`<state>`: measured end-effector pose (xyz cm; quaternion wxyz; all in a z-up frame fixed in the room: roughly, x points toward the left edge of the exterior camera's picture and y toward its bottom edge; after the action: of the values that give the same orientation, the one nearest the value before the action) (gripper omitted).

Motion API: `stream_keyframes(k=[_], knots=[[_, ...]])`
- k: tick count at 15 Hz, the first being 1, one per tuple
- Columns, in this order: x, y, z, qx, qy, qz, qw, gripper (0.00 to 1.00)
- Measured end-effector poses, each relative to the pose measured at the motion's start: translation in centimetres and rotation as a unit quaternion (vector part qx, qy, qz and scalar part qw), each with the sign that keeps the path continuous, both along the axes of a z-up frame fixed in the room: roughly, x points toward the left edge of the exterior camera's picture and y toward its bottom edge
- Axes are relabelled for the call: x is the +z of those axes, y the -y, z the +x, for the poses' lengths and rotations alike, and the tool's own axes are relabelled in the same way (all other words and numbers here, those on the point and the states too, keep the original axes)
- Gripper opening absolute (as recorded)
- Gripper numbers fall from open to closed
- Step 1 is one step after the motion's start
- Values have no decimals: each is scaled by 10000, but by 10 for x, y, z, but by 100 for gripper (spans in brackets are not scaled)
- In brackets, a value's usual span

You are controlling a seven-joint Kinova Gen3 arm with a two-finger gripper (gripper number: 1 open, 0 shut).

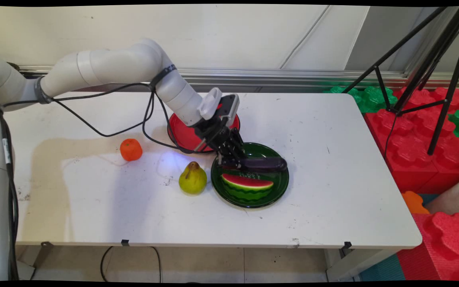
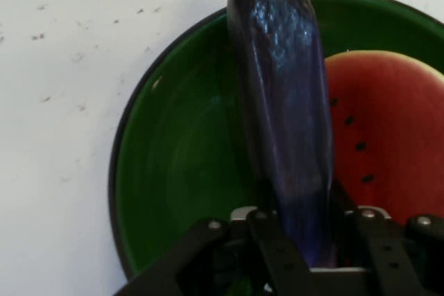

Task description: Place the picked object on the table

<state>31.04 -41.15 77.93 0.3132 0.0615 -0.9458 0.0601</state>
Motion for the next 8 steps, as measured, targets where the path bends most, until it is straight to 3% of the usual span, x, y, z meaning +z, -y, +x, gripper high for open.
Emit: stream_keyframes(k=[8], knots=[[37, -12, 26, 284, -188, -99, 9994, 0]])
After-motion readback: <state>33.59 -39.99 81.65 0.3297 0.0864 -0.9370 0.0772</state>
